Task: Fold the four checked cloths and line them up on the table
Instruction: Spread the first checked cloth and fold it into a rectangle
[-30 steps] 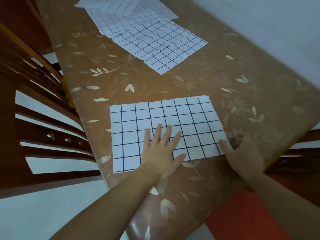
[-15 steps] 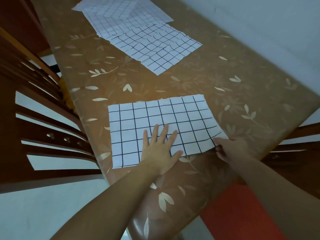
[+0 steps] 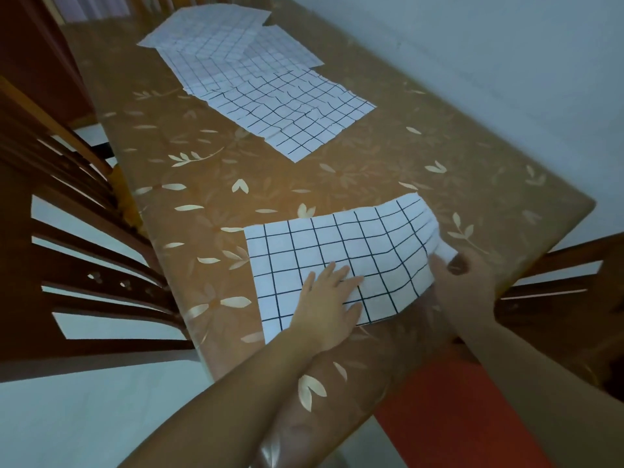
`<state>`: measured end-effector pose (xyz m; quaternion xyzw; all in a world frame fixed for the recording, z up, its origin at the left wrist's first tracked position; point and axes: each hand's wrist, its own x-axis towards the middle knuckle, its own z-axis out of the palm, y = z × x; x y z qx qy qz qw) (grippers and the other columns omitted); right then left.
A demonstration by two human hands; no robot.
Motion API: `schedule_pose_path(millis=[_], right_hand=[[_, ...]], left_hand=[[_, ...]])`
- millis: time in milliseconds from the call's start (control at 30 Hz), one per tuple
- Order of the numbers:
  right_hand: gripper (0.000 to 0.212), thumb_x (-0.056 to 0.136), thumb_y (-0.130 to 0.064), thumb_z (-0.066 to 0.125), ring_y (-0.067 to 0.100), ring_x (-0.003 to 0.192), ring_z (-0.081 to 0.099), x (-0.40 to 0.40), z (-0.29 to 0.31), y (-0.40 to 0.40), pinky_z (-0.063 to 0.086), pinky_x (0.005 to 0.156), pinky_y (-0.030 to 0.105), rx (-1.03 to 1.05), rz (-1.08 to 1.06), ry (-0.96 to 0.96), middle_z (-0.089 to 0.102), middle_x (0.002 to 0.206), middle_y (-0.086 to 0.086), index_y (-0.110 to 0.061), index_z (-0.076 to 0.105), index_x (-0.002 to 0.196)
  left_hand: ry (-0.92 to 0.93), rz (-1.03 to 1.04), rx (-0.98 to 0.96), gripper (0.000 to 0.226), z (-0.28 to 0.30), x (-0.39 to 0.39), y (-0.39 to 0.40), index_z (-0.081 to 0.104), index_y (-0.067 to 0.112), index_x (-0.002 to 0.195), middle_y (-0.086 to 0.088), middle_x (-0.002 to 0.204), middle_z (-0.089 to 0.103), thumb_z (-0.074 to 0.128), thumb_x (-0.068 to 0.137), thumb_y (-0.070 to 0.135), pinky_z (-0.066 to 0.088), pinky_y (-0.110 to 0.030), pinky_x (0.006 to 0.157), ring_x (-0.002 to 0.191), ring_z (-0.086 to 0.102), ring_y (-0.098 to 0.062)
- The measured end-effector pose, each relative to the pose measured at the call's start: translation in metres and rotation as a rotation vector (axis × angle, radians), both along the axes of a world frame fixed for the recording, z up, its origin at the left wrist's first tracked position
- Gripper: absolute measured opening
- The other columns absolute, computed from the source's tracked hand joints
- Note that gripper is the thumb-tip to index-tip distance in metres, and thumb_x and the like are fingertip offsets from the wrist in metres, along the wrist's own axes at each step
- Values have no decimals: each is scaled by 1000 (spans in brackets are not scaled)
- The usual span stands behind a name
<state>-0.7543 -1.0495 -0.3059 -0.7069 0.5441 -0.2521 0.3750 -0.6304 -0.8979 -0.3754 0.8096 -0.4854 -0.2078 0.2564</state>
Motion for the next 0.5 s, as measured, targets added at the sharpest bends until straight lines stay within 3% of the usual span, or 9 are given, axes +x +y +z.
schedule_pose_path(millis=[100,167,200,267,367,433,500], right_hand=[[8,88,-26,65,10,72,57,14,-3,22,40,67,14,-293,277,56,58,76,-9,-20,60,88],[8,85,-21,67,9,69,51,21,-10,37,43,63,17,-504,501,21,57,79,-7,-17,62,88],[8,83,-19,68,7,69,48,23,-14,45,42,61,17,-569,608,27,57,80,-6,-16,62,87],[9,80,-17,69,5,68,43,28,-19,61,34,58,9,-614,756,58,58,80,-5,-15,61,84],[12,76,-18,69,5,67,45,34,-28,80,31,56,2,-614,860,71,59,80,-5,-18,59,83],[19,72,-16,70,9,71,51,38,-36,90,36,58,7,-604,900,81,57,82,-8,-21,57,84],[30,67,-13,73,14,79,55,40,-43,96,46,63,21,-618,924,115,58,88,-6,-22,57,90]], left_hand=[[568,365,-201,36,29,3,-4,57,20,131,0,136,56,49,99,35,33,-35,113,131,47,-18],[1079,581,-232,41,46,13,-6,62,16,121,-5,122,66,47,98,46,48,-38,100,115,61,-24],[1248,644,-234,48,49,19,-4,63,14,118,-7,117,68,47,95,53,53,-41,94,107,66,-26],[1336,659,-237,54,52,31,5,66,12,114,-12,109,71,49,92,58,59,-44,81,97,70,-29],[1282,676,-227,35,50,39,21,69,7,108,-17,103,73,59,94,37,60,-39,69,91,70,-33],[1226,714,-250,24,42,42,29,68,0,105,-20,102,72,61,93,20,59,-34,63,89,70,-34],[1115,767,-268,12,30,45,37,69,3,94,-16,97,73,60,92,11,59,-33,62,81,70,-30]])
